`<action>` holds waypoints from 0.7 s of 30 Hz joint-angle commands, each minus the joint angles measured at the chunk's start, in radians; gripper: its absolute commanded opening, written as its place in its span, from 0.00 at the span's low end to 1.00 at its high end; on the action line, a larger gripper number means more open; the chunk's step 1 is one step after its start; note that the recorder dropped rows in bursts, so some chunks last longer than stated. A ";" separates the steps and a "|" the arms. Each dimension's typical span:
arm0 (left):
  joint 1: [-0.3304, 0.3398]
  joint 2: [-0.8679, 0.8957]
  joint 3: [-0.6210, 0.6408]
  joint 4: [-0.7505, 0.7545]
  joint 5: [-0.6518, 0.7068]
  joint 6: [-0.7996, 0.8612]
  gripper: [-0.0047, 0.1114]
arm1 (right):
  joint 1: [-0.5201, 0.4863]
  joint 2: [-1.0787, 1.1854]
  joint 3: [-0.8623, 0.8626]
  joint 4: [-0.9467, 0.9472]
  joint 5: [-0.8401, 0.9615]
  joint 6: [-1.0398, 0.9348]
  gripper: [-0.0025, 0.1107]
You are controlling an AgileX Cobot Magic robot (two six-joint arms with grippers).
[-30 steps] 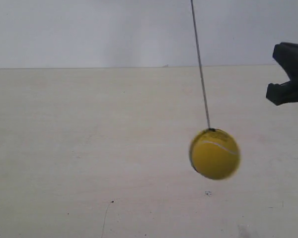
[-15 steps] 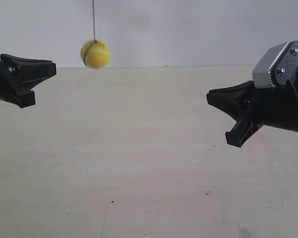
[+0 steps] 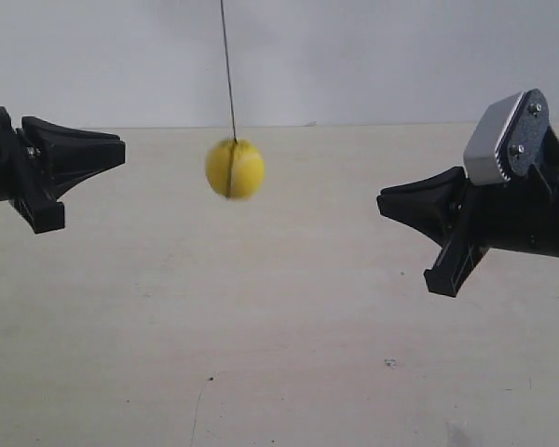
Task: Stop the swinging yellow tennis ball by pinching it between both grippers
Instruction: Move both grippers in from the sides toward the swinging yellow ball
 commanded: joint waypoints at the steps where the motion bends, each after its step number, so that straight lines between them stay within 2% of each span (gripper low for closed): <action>1: -0.004 0.020 -0.005 0.024 -0.067 -0.013 0.08 | 0.000 0.003 -0.005 -0.012 -0.009 0.003 0.02; 12: -0.006 0.088 -0.005 0.024 -0.173 -0.007 0.08 | 0.000 0.099 -0.005 -0.007 -0.144 -0.023 0.02; 21: -0.076 0.088 -0.041 0.056 -0.171 -0.021 0.08 | 0.002 0.101 -0.005 -0.009 -0.196 -0.015 0.02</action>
